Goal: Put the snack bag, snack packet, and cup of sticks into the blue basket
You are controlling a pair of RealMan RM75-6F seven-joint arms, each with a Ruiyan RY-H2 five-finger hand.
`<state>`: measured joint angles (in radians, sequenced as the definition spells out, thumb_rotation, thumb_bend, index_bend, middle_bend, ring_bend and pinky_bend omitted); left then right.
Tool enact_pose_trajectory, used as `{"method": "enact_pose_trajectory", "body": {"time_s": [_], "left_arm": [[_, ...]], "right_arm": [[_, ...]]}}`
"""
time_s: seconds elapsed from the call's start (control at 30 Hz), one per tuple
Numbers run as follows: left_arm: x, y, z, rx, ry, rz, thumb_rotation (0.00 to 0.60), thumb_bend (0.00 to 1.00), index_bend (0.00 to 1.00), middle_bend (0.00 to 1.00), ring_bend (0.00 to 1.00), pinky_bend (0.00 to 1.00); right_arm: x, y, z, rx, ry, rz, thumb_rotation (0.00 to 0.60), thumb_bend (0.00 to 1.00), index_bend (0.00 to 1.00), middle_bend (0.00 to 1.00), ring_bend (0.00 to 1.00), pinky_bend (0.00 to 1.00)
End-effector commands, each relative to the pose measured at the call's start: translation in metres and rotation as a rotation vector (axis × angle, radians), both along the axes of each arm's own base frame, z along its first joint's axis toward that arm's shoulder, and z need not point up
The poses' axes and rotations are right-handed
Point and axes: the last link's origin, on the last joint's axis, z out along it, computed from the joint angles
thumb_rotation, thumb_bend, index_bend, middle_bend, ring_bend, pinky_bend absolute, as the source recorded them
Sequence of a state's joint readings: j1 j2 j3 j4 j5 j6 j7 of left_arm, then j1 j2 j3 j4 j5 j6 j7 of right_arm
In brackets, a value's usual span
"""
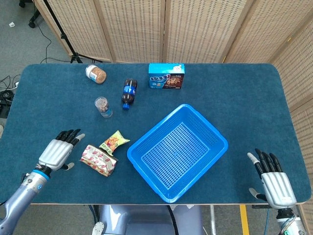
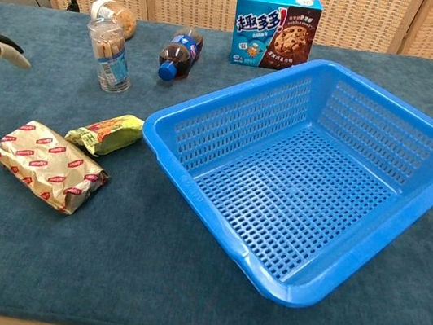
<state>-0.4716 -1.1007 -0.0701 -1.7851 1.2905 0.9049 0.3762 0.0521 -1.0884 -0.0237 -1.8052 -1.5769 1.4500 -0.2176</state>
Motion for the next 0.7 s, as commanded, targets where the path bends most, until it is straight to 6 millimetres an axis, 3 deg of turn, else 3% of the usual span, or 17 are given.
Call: {"method": "enact_pose_trajectory", "body": {"time_s": [0.03, 0.33, 0.47, 0.7], "left_arm": [[0.009, 0.009, -0.013, -0.039, 0.026, -0.026, 0.6, 0.19, 0.07, 0.0, 0.0, 0.1], [0.019, 0.001, -0.037, -0.127, 0.072, -0.069, 0.6, 0.2, 0.17, 0.0, 0.0, 0.1], [0.021, -0.01, -0.044, -0.166, 0.097, -0.086, 0.6, 0.2, 0.18, 0.0, 0.0, 0.1], [0.02, -0.01, -0.049, -0.173, 0.105, -0.077, 0.6, 0.21, 0.19, 0.0, 0.0, 0.1]], "right_arm": [[0.001, 0.001, 0.002, -0.004, -0.005, 0.005, 0.6, 0.13, 0.09, 0.0, 0.0, 0.0], [0.001, 0.002, 0.009, -0.024, -0.028, 0.009, 0.6, 0.13, 0.09, 0.0, 0.0, 0.0], [0.001, 0.003, 0.012, -0.031, -0.033, 0.011, 0.6, 0.13, 0.09, 0.0, 0.0, 0.0], [0.001, 0.003, 0.012, -0.03, -0.033, 0.013, 0.6, 0.13, 0.09, 0.0, 0.0, 0.0]]}}
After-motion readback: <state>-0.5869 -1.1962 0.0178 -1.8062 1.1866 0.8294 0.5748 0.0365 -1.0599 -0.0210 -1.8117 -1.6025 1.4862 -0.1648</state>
